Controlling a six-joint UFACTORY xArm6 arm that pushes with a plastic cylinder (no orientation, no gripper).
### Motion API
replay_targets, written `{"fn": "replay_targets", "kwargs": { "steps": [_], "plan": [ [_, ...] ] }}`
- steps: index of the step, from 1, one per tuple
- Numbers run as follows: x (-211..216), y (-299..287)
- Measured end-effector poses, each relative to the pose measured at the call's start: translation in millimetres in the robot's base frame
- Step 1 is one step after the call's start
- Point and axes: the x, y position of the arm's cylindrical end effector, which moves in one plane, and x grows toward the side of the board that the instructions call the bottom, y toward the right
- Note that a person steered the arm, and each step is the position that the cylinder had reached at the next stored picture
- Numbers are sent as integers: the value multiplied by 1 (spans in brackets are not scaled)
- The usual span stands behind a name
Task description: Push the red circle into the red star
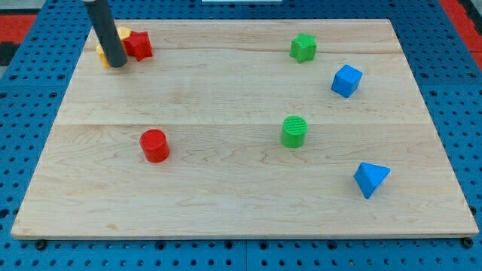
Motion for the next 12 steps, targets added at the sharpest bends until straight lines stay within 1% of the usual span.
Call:
{"fn": "replay_targets", "kwargs": {
  "steps": [1,2,3,4,5,6,7,8,9,10,11,12],
  "plan": [
    [60,50],
    [127,124],
    [217,126],
    [269,103],
    [249,86],
    [222,115],
    [193,107],
    [177,69],
    [171,43],
    [152,37],
    [163,37],
    [184,9]
  ]
}}
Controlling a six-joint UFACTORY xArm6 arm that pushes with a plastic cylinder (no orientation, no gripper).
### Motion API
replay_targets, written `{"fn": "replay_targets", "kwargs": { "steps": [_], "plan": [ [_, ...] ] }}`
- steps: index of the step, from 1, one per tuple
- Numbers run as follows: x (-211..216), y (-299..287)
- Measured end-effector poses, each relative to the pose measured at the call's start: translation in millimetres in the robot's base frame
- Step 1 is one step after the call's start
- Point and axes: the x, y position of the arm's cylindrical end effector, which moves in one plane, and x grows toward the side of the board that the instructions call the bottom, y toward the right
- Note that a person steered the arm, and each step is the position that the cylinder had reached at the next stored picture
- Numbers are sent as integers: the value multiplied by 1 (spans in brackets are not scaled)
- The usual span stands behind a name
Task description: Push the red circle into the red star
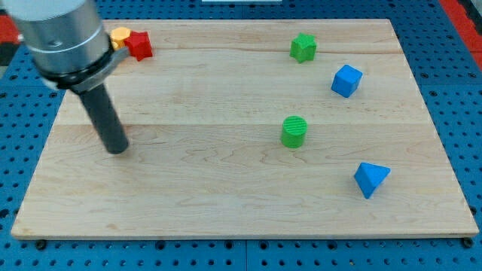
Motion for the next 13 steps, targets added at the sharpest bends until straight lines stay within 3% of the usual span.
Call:
{"fn": "replay_targets", "kwargs": {
  "steps": [1,3,5,9,12,13],
  "plan": [
    [-22,-22],
    [-42,29],
    [-68,-18],
    [-145,-23],
    [-169,12],
    [-149,41]
  ]
}}
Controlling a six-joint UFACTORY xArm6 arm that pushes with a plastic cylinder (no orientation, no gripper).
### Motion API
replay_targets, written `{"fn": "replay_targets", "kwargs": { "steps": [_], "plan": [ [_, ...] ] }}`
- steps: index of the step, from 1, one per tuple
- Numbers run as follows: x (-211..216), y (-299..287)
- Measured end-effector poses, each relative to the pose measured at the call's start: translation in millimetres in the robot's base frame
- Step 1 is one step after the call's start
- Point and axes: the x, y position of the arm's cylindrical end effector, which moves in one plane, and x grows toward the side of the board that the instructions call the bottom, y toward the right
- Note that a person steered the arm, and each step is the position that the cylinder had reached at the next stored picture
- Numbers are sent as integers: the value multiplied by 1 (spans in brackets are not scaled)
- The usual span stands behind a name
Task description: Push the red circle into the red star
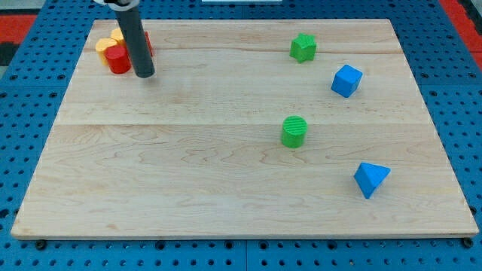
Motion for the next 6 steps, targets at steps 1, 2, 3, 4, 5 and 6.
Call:
{"fn": "replay_targets", "kwargs": {
  "steps": [1,2,3,4,5,6],
  "plan": [
    [2,-46],
    [-4,-82],
    [-16,-67],
    [-29,-46],
    [-30,-45],
    [-26,-12]
  ]
}}
